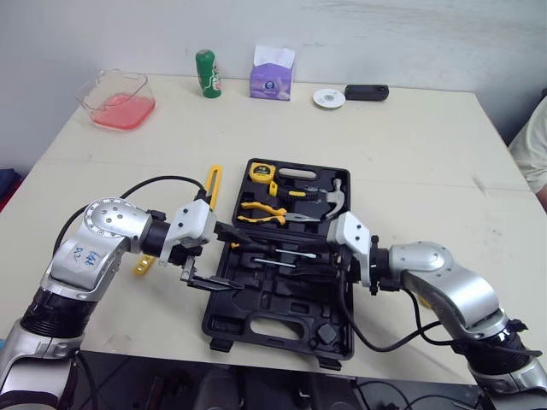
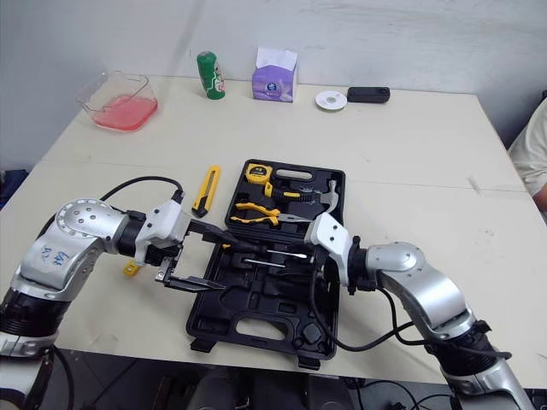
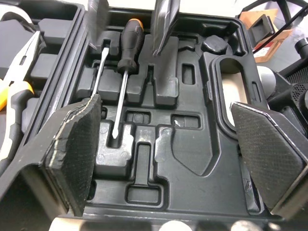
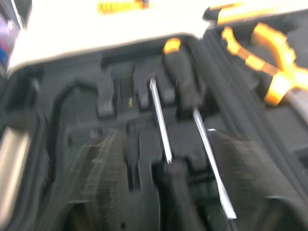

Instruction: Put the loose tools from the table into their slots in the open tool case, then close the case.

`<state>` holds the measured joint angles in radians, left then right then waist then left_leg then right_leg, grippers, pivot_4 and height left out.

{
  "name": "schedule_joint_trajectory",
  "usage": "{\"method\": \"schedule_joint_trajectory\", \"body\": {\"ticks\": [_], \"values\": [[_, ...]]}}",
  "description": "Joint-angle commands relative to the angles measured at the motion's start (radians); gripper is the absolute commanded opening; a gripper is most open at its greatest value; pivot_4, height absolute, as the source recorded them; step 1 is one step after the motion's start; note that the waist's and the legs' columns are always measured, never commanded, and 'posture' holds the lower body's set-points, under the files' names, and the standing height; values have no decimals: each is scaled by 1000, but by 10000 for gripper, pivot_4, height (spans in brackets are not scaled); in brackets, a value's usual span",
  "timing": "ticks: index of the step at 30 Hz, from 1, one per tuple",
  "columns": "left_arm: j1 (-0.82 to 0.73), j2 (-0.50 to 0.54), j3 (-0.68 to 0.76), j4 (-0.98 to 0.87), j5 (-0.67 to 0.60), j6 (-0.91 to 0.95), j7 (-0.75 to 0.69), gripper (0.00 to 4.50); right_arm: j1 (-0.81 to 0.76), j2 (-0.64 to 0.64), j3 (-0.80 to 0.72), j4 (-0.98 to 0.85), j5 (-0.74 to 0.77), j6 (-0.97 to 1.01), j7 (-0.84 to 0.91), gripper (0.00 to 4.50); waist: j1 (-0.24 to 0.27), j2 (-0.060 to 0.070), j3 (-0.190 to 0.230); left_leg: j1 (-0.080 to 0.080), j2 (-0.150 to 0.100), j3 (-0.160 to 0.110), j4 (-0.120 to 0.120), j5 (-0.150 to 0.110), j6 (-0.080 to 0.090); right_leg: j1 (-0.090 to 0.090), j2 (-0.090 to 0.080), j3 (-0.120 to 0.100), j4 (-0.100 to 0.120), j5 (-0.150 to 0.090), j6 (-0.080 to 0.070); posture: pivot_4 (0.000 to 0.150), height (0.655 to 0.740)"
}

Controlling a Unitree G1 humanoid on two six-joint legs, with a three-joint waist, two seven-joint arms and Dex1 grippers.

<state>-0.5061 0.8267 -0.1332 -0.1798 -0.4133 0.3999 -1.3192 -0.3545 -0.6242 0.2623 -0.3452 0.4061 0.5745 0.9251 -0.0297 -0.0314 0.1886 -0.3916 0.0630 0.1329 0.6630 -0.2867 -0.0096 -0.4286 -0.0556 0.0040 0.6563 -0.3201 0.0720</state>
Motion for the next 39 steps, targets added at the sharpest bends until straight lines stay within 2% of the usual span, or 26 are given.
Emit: {"method": "schedule_joint_trajectory", "body": {"ticks": [1,2,3,22,30,35,39], "values": [[-6,-3,6,-25,2,0,10,45000,3,35,-17,-4,25,-39,20,6840,-1,0,0,0,0,0,0,0,0,0,0,0,0,0,0,1500,7244],[-5,-3,6,-29,1,3,12,45000,6,45,-23,-1,36,-30,19,1183,-1,0,0,0,1,0,0,0,0,0,0,0,0,0,0,1500,7244],[-5,-3,6,-32,0,5,13,45000,8,51,-27,0,43,-23,19,386,0,0,0,0,1,0,0,0,-1,0,0,0,0,0,0,1500,7244],[-28,-14,3,-16,9,2,23,45000,3,45,44,156,-118,-8,-38,386,0,-1,-1,1,1,0,1,0,-1,1,-1,0,2,0,0,1500,7244],[-36,-36,-5,1,30,-9,36,45000,39,-14,134,194,-215,45,-76,386,3,-11,-16,6,1,-1,1,-2,2,6,-4,-1,1,0,-1,1500,7244],[-33,-41,-2,6,36,-14,37,45000,66,-3,107,183,-209,32,-106,386,3,-11,-21,25,2,-8,-1,-11,5,32,-6,-9,-10,-3,-5,1500,7244],[-14,-42,10,6,29,3,54,45000,68,36,6,119,-122,12,-117,386,4,-10,-25,24,2,-13,-1,-13,4,35,-10,-13,-13,-3,-6,1500,7244]]}}
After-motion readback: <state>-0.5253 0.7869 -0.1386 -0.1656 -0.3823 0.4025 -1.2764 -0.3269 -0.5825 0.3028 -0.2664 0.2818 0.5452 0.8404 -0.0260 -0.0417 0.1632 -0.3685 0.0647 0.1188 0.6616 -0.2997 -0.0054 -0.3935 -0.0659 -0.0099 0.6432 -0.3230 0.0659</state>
